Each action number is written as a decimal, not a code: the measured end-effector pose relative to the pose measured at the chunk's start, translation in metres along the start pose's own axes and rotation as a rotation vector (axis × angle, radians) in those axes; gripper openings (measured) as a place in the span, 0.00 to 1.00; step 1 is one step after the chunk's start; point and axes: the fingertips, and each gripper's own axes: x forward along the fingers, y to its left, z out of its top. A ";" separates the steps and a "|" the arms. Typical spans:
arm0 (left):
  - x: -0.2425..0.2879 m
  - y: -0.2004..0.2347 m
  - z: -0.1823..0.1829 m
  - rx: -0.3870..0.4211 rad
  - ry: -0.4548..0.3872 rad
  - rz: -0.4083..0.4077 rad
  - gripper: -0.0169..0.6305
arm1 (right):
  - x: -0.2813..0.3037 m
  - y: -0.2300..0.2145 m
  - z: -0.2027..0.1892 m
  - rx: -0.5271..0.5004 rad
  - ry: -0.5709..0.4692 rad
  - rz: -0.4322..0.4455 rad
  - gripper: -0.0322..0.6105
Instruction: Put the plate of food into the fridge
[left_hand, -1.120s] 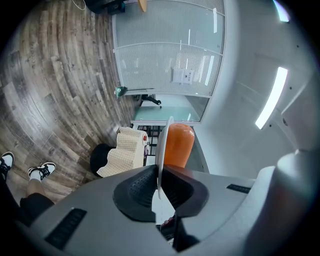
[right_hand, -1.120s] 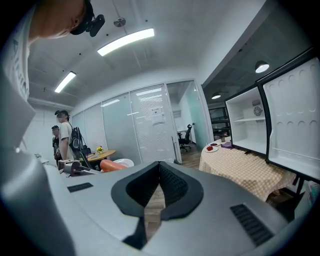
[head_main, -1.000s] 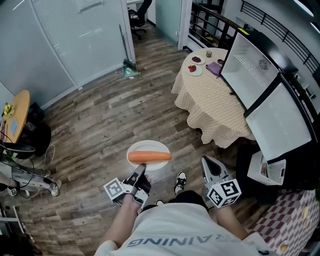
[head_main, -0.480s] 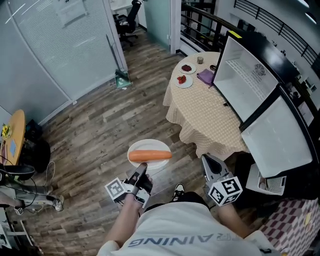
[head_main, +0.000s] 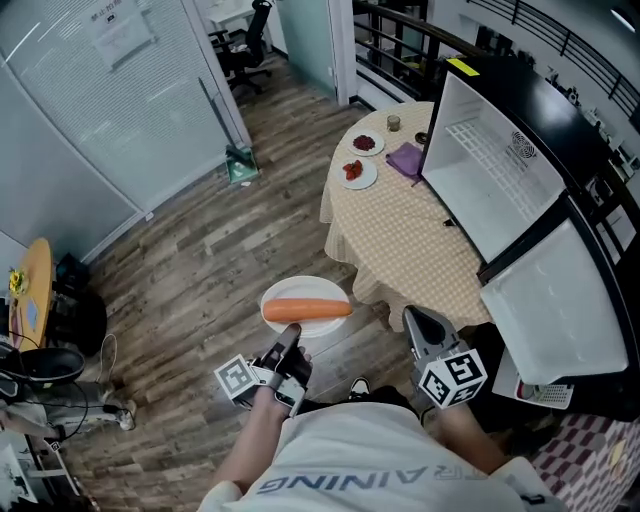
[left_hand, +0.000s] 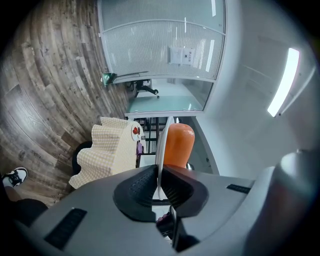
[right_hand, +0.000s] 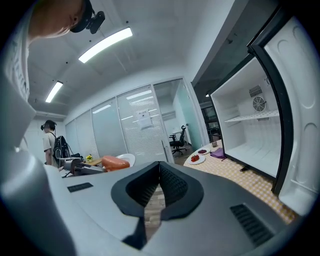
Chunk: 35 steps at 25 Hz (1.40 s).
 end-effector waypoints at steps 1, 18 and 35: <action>0.006 0.001 0.000 -0.003 -0.001 0.004 0.07 | 0.004 -0.006 0.003 0.000 -0.002 0.001 0.08; 0.151 0.013 0.031 -0.015 0.207 0.008 0.07 | 0.056 -0.097 0.022 0.052 -0.048 -0.198 0.08; 0.316 0.009 0.099 0.003 0.647 -0.003 0.07 | 0.156 -0.111 0.073 0.058 -0.099 -0.530 0.08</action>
